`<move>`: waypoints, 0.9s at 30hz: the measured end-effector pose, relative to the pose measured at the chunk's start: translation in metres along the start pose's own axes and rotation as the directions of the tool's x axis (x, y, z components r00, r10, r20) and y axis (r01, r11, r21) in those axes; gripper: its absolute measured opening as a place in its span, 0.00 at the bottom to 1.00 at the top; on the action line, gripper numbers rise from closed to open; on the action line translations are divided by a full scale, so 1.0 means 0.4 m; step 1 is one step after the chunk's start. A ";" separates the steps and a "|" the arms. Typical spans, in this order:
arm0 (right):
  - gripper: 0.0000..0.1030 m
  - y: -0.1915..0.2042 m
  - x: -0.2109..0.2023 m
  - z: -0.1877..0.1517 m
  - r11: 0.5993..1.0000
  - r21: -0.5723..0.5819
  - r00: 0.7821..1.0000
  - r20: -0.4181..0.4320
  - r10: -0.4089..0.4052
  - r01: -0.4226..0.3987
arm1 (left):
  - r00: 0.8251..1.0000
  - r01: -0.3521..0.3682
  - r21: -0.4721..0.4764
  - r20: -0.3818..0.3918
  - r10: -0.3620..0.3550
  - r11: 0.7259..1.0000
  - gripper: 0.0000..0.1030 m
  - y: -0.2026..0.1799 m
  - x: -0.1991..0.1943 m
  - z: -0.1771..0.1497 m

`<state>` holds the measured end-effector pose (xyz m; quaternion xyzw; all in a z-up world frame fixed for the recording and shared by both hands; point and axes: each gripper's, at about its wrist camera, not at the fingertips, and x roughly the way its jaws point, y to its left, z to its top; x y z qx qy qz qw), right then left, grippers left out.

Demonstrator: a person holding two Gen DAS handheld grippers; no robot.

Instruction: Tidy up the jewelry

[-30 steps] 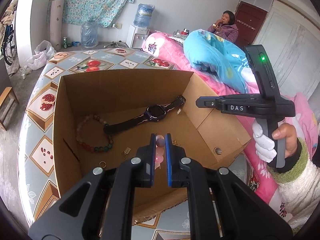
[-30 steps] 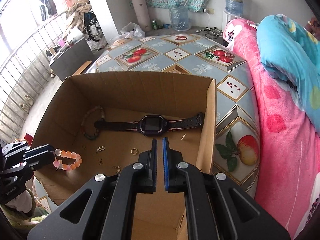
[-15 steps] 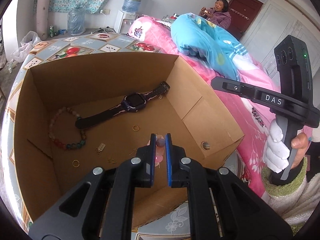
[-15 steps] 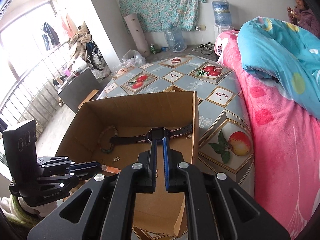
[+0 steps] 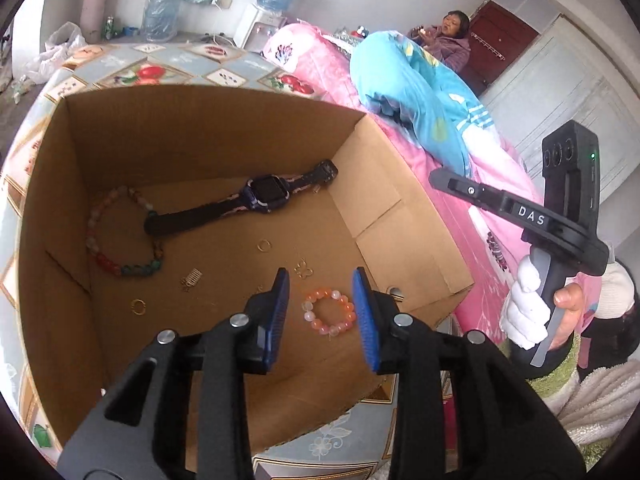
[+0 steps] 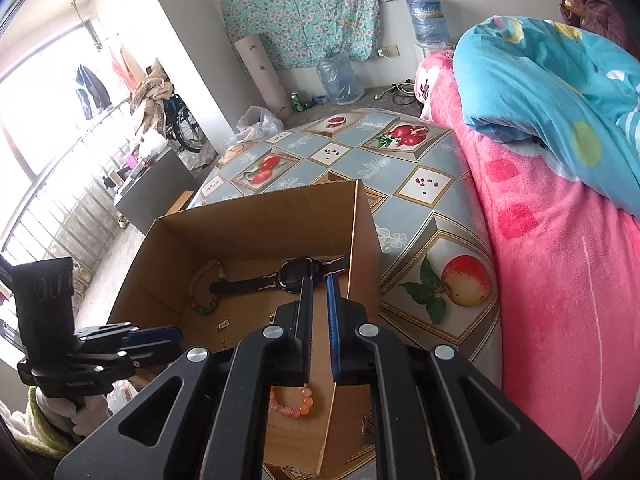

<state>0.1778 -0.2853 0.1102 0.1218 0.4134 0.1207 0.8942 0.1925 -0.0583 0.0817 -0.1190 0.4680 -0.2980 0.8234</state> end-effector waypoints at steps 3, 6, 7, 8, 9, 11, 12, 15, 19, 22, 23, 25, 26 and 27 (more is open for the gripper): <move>0.17 0.000 -0.008 -0.007 1.000 0.011 1.000 0.002 -0.006 0.006 | 0.994 -0.074 0.030 0.089 0.071 0.997 0.39 0.001 -0.066 0.002; 0.27 -0.007 -0.018 -0.019 0.999 0.026 1.000 0.009 -0.024 0.024 | 0.973 -0.164 0.034 0.170 0.156 0.986 0.48 0.020 -0.139 -0.002; 0.28 -0.012 -0.019 -0.024 0.999 0.033 1.000 0.006 -0.028 0.027 | 0.961 -0.210 0.028 0.190 0.201 0.977 0.52 0.031 -0.162 -0.004; 0.29 -0.018 -0.019 -0.029 0.999 0.043 0.999 0.000 -0.032 0.032 | 0.951 -0.244 0.020 0.201 0.235 0.970 0.55 0.043 -0.179 -0.008; 0.33 -0.024 -0.018 -0.035 0.998 0.054 0.999 -0.007 -0.036 0.036 | 0.941 -0.276 0.007 0.206 0.269 0.961 0.61 0.058 -0.193 -0.014; 0.36 -0.034 -0.012 -0.050 0.996 0.079 0.999 -0.026 -0.040 0.042 | 0.924 -0.332 -0.031 0.192 0.331 0.943 0.63 0.094 -0.212 -0.027; 0.36 -0.039 -0.008 -0.059 0.995 0.092 0.998 -0.038 -0.043 0.046 | 0.915 -0.358 -0.050 0.179 0.361 0.932 0.64 0.113 -0.217 -0.036; 0.40 -0.051 0.005 -0.079 0.990 0.130 0.996 -0.074 -0.041 0.051 | 0.901 -0.399 -0.107 0.139 0.411 0.911 0.65 0.172 -0.223 -0.061; 0.42 -0.053 0.025 -0.099 0.986 0.156 0.993 -0.111 -0.033 0.050 | 0.913 -0.370 -0.190 0.105 0.393 0.909 0.65 0.228 -0.223 -0.088; 0.42 -0.047 0.042 -0.109 0.985 0.160 0.990 -0.139 -0.034 0.056 | 0.918 -0.357 -0.225 0.095 0.385 0.907 0.66 0.246 -0.216 -0.102; 0.42 -0.046 0.046 -0.110 0.986 0.159 0.988 -0.147 -0.036 0.059 | 0.922 -0.347 -0.233 0.094 0.376 0.908 0.66 0.251 -0.215 -0.105; 0.42 -0.041 0.055 -0.113 0.986 0.153 0.986 -0.160 -0.041 0.065 | 0.929 -0.328 -0.250 0.092 0.359 0.911 0.66 0.255 -0.210 -0.109; 0.42 -0.038 0.059 -0.115 0.986 0.152 0.985 -0.165 -0.044 0.070 | 0.933 -0.317 -0.256 0.090 0.349 0.913 0.66 0.258 -0.205 -0.110; 0.42 -0.038 0.062 -0.116 0.986 0.152 0.984 -0.170 -0.047 0.073 | 0.938 -0.305 -0.261 0.084 0.336 0.916 0.67 0.259 -0.198 -0.111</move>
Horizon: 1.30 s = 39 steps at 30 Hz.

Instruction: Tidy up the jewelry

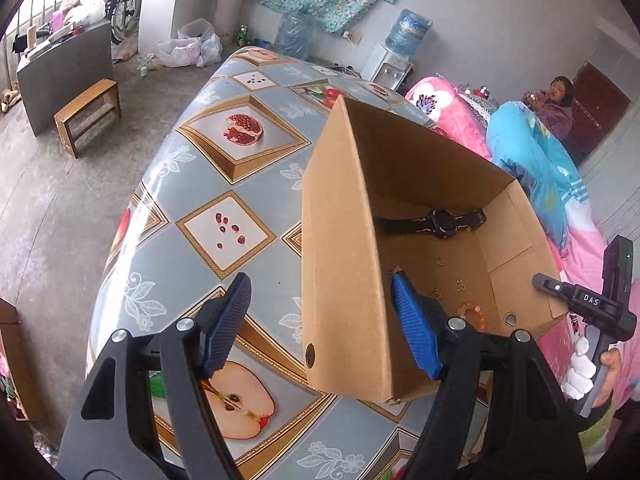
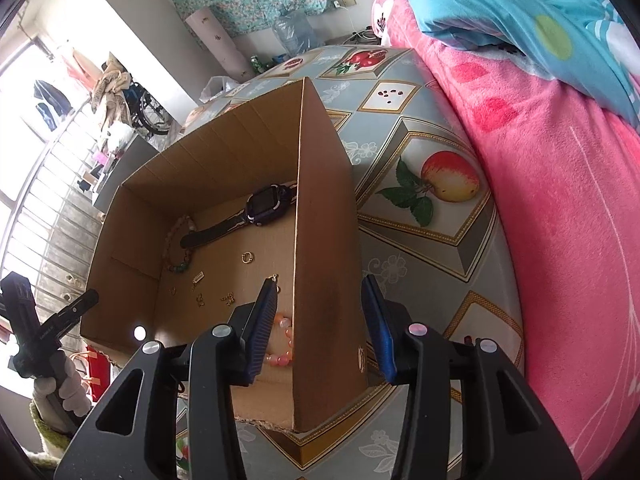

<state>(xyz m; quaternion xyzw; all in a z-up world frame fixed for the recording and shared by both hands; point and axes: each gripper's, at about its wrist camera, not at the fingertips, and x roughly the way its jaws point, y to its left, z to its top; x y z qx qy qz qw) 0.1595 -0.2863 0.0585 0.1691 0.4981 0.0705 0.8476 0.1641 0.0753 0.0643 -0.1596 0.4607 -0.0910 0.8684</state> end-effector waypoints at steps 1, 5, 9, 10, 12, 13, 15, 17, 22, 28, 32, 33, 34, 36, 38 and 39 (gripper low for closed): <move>0.42 0.001 0.002 -0.001 1.000 0.002 1.000 -0.004 -0.001 0.002 | 1.000 0.009 -0.006 -0.009 -0.009 1.000 0.67 -0.002 0.008 -0.001; 0.42 0.001 0.012 -0.008 1.000 0.011 1.000 -0.021 -0.003 0.003 | 0.999 0.033 -0.006 -0.031 -0.033 0.999 0.67 -0.015 0.032 -0.008; 0.42 0.009 0.023 -0.017 1.000 0.007 0.999 -0.042 -0.007 0.008 | 0.998 0.049 -0.008 -0.050 -0.049 0.999 0.67 -0.026 0.050 -0.016; 0.42 0.011 0.023 -0.021 1.000 0.005 0.999 -0.046 -0.009 0.009 | 0.997 0.050 -0.007 -0.057 -0.050 0.999 0.67 -0.030 0.053 -0.017; 0.42 0.011 0.031 -0.024 1.000 0.002 0.998 -0.057 -0.011 0.011 | 0.996 0.055 -0.006 -0.069 -0.056 0.998 0.67 -0.036 0.063 -0.020; 0.42 0.010 0.034 -0.026 1.000 0.004 0.998 -0.062 -0.009 0.009 | 0.995 0.064 -0.005 -0.076 -0.064 0.998 0.67 -0.041 0.067 -0.022; 0.42 0.012 0.034 -0.029 1.000 0.001 0.998 -0.064 -0.011 0.011 | 0.993 0.076 0.003 -0.088 -0.075 0.997 0.67 -0.054 0.073 -0.026; 0.42 0.014 0.033 -0.029 1.000 -0.001 0.998 -0.064 -0.014 0.014 | 0.992 0.088 0.013 -0.097 -0.087 0.996 0.67 -0.064 0.077 -0.029; 0.44 0.018 0.035 -0.027 1.000 -0.003 0.997 -0.070 -0.021 0.021 | 0.991 0.084 0.025 -0.104 -0.081 0.996 0.69 -0.083 0.079 -0.029; 0.45 0.026 0.034 -0.031 1.000 -0.010 0.996 -0.079 -0.031 0.030 | 0.992 0.079 0.028 -0.098 -0.076 0.997 0.70 -0.082 0.074 -0.031; 0.45 0.028 0.033 -0.031 0.999 -0.004 0.996 -0.084 -0.033 0.033 | 0.993 0.077 0.027 -0.094 -0.074 0.997 0.70 -0.080 0.072 -0.028; 0.45 0.030 0.033 -0.032 0.999 -0.004 0.996 -0.084 -0.037 0.036 | 0.993 0.078 0.027 -0.093 -0.075 0.997 0.70 -0.080 0.069 -0.028; 0.45 0.030 0.033 -0.033 0.999 -0.003 0.996 -0.083 -0.039 0.038 | 0.993 0.078 0.029 -0.093 -0.075 0.997 0.70 -0.078 0.068 -0.028; 0.45 0.031 0.034 -0.037 0.999 -0.002 0.995 -0.086 -0.041 0.041 | 0.993 0.079 0.031 -0.090 -0.076 0.996 0.70 -0.078 0.064 -0.027; 0.45 0.032 0.033 -0.040 0.999 0.001 0.995 -0.089 -0.040 0.040 | 0.994 0.077 0.035 -0.085 -0.074 0.996 0.70 -0.078 0.060 -0.027; 0.45 0.033 0.033 -0.041 0.999 0.000 0.995 -0.090 -0.037 0.038 | 0.994 0.074 0.037 -0.082 -0.070 0.997 0.70 -0.078 0.057 -0.028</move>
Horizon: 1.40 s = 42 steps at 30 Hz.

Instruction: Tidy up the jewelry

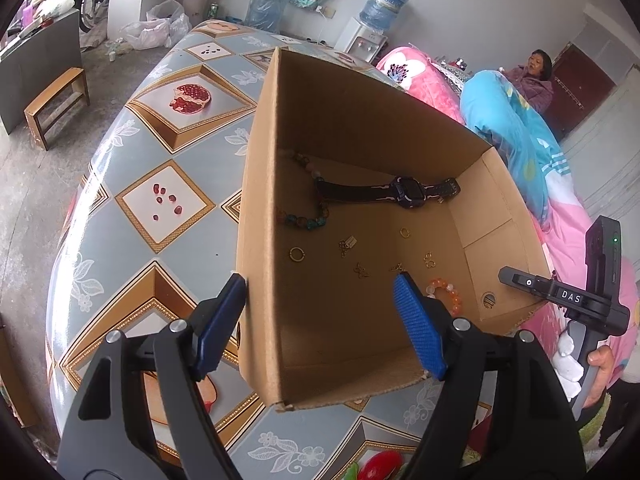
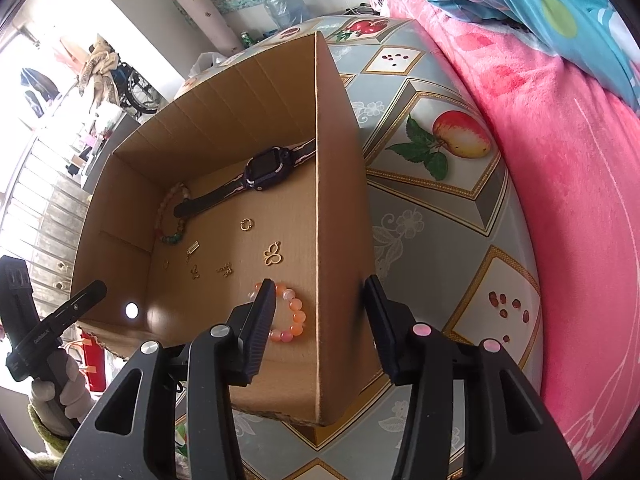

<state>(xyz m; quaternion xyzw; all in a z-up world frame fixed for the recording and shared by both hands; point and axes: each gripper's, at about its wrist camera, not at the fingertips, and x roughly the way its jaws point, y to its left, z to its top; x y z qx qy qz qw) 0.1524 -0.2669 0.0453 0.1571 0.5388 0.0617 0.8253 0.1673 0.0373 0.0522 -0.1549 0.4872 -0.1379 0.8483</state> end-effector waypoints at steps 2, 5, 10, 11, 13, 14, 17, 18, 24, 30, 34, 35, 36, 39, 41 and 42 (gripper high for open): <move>0.45 0.002 0.002 -0.003 1.000 -0.002 1.000 -0.003 0.008 -0.008 | 1.000 -0.014 0.005 0.007 0.014 1.000 0.70 0.000 -0.004 -0.002; 0.45 0.009 0.011 -0.004 1.000 -0.014 1.000 -0.005 0.008 -0.008 | 1.000 -0.029 0.005 0.011 0.029 1.000 0.72 0.001 -0.009 -0.006; 0.45 0.016 0.016 -0.002 1.000 -0.024 1.000 -0.006 0.005 -0.005 | 0.999 -0.035 -0.002 0.020 0.035 0.999 0.72 -0.001 -0.022 -0.018; 0.45 0.016 0.017 -0.002 1.000 -0.025 1.000 -0.006 0.005 -0.005 | 0.999 -0.034 -0.003 0.023 0.034 0.999 0.72 -0.002 -0.026 -0.020; 0.45 0.019 0.016 -0.004 1.000 -0.028 1.000 -0.005 0.002 -0.002 | 0.999 -0.032 -0.006 0.027 0.032 0.999 0.72 -0.001 -0.033 -0.026; 0.45 0.021 0.016 -0.006 1.000 -0.030 1.000 -0.005 0.001 -0.001 | 0.999 -0.031 -0.008 0.030 0.031 0.999 0.72 0.001 -0.037 -0.031; 0.45 0.026 0.016 -0.007 0.999 -0.039 1.000 -0.005 -0.004 0.004 | 0.999 -0.030 -0.009 0.039 0.031 0.999 0.72 0.003 -0.049 -0.043; 0.45 0.028 0.016 -0.009 0.999 -0.041 1.000 -0.006 -0.006 0.006 | 0.999 -0.029 -0.011 0.040 0.029 1.000 0.72 0.004 -0.052 -0.046; 0.45 0.024 0.016 -0.009 0.999 -0.047 1.000 -0.007 -0.008 0.008 | 0.998 -0.018 -0.015 0.056 0.019 1.000 0.72 0.003 -0.067 -0.067; 0.45 0.019 0.011 -0.024 0.999 -0.051 1.000 -0.016 -0.007 0.006 | 0.998 -0.031 0.006 0.058 0.031 0.999 0.72 -0.003 -0.076 -0.097; 0.45 0.017 0.001 -0.046 0.999 -0.050 1.000 -0.016 -0.010 0.009 | 0.998 -0.021 0.003 0.064 0.020 1.000 0.72 -0.006 -0.092 -0.117; 0.45 0.017 -0.003 -0.053 0.999 -0.049 1.000 -0.014 -0.009 0.008 | 0.998 -0.021 0.004 0.065 0.021 1.000 0.72 -0.007 -0.094 -0.124; 0.45 0.017 -0.007 -0.060 0.999 -0.048 1.000 -0.013 -0.008 0.008 | 0.998 -0.022 0.005 0.065 0.022 1.000 0.72 -0.006 -0.097 -0.131; 0.45 0.017 -0.015 -0.085 0.999 -0.042 1.000 -0.014 -0.011 0.010 | 0.998 -0.025 0.007 0.066 0.024 1.000 0.72 -0.006 -0.104 -0.148; 0.45 0.016 -0.018 -0.099 0.999 -0.041 1.000 -0.014 -0.012 0.011 | 0.997 -0.026 0.006 0.066 0.026 1.000 0.72 -0.003 -0.109 -0.161; 0.45 0.015 -0.019 -0.107 0.999 -0.040 1.000 -0.015 -0.012 0.012 | 0.998 -0.025 0.003 0.065 0.024 1.000 0.72 -0.001 -0.110 -0.167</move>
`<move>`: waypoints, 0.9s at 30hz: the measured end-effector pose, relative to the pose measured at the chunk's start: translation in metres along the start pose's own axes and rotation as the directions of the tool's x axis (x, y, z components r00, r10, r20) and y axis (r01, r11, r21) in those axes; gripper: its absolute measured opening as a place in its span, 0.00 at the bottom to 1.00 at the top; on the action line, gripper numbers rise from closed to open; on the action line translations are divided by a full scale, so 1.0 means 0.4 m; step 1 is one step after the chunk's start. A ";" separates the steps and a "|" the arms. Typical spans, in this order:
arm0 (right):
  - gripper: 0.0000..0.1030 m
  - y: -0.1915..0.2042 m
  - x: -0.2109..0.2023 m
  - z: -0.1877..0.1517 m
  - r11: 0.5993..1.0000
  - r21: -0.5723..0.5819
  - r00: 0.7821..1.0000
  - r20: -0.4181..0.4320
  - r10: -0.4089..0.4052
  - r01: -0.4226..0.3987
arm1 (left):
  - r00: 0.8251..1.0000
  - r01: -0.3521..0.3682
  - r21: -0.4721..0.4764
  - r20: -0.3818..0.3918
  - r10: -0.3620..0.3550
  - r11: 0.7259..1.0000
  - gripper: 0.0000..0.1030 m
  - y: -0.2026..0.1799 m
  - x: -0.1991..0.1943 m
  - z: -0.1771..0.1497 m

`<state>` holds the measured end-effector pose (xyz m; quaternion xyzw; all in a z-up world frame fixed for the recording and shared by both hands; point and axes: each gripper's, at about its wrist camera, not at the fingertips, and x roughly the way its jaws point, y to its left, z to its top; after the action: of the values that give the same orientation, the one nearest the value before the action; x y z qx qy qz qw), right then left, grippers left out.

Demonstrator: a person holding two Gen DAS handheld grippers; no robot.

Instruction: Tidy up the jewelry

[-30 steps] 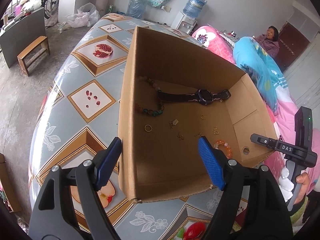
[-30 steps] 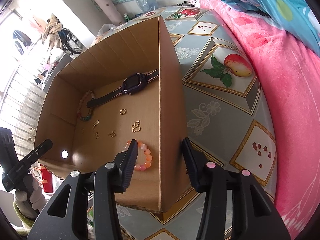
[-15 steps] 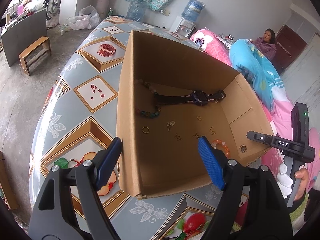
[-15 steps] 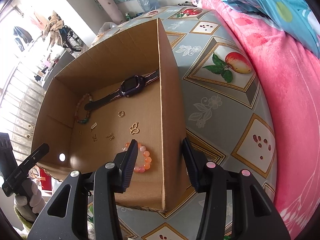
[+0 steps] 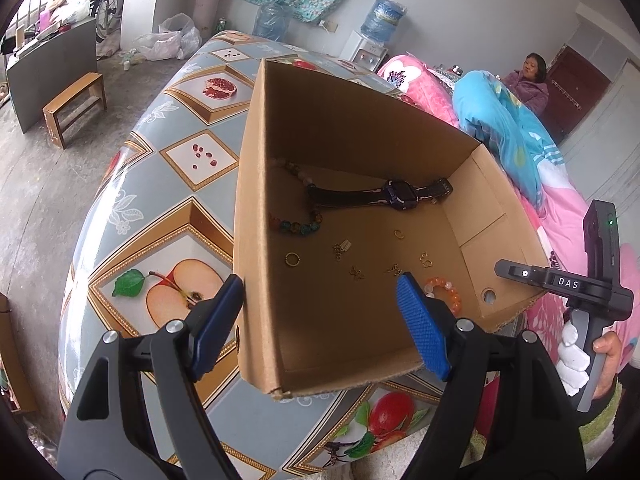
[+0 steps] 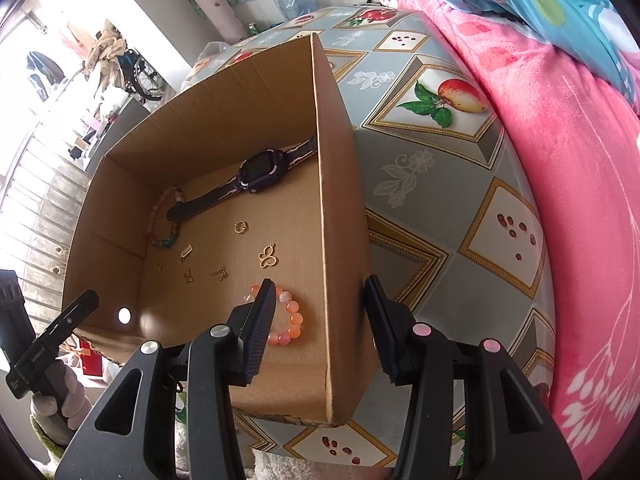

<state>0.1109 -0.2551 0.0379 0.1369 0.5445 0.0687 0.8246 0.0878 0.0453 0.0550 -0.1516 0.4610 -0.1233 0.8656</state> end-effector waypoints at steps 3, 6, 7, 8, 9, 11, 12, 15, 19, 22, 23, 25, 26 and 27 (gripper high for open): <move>0.45 -0.001 -0.007 -0.016 1.000 0.008 1.000 0.001 -0.001 0.001 | 1.000 0.001 -0.002 -0.004 -0.001 1.000 0.72 0.002 -0.007 -0.015; 0.45 -0.004 -0.013 -0.027 1.000 0.018 1.000 0.002 0.002 -0.002 | 1.000 0.011 -0.006 -0.004 -0.011 1.000 0.72 0.003 -0.018 -0.025; 0.45 -0.006 -0.015 -0.032 1.000 0.020 1.000 0.002 0.005 -0.005 | 1.000 0.016 -0.012 -0.004 -0.016 1.000 0.72 0.005 -0.021 -0.029; 0.45 -0.007 -0.014 -0.034 1.000 0.022 1.000 0.002 0.006 -0.006 | 1.000 0.021 -0.018 -0.005 -0.021 1.000 0.72 0.007 -0.023 -0.034; 0.45 -0.010 -0.015 -0.038 1.000 0.025 1.000 0.003 0.007 -0.007 | 1.000 0.025 -0.022 -0.006 -0.026 0.999 0.72 0.009 -0.024 -0.038; 0.45 -0.014 -0.015 -0.041 1.000 0.025 1.000 0.005 0.007 -0.007 | 1.000 0.028 -0.027 -0.008 -0.029 0.999 0.72 0.009 -0.025 -0.045; 0.45 -0.015 -0.017 -0.042 1.000 0.030 1.000 0.005 0.006 -0.007 | 1.000 0.028 -0.027 -0.009 -0.029 0.999 0.72 0.007 -0.027 -0.048; 0.45 -0.014 -0.018 -0.043 1.000 0.026 1.000 0.009 -0.003 0.003 | 0.999 0.036 -0.030 -0.010 -0.036 0.999 0.72 0.005 -0.033 -0.053; 0.45 -0.018 -0.017 -0.045 1.000 0.028 1.000 0.014 0.001 -0.002 | 0.999 0.035 -0.033 -0.007 -0.035 0.999 0.72 0.006 -0.030 -0.053; 0.45 -0.014 -0.019 -0.048 1.000 0.016 1.000 0.023 -0.013 0.013 | 1.000 0.028 -0.018 0.001 -0.028 0.999 0.72 0.003 -0.031 -0.058; 0.45 -0.010 -0.022 -0.053 1.000 0.009 0.999 0.030 -0.029 0.029 | 1.000 0.020 -0.012 0.007 -0.020 1.000 0.72 0.001 -0.033 -0.061; 0.45 -0.006 -0.037 -0.064 0.998 0.001 0.996 0.058 -0.066 0.066 | 0.999 -0.012 -0.002 0.030 0.012 1.000 0.72 -0.002 -0.045 -0.069; 0.45 -0.009 -0.050 -0.070 0.997 0.005 0.994 0.076 -0.074 0.073 | 0.999 -0.027 0.004 0.042 0.027 1.000 0.72 -0.003 -0.053 -0.071; 0.45 -0.013 -0.063 -0.075 0.997 0.013 0.993 0.093 -0.076 0.075 | 0.997 -0.046 0.007 0.057 0.045 0.999 0.72 -0.005 -0.063 -0.073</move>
<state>0.0731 -0.2620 0.0474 0.1233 0.5103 0.0284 0.8506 0.0494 0.0480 0.0594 -0.1408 0.4389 -0.1013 0.8816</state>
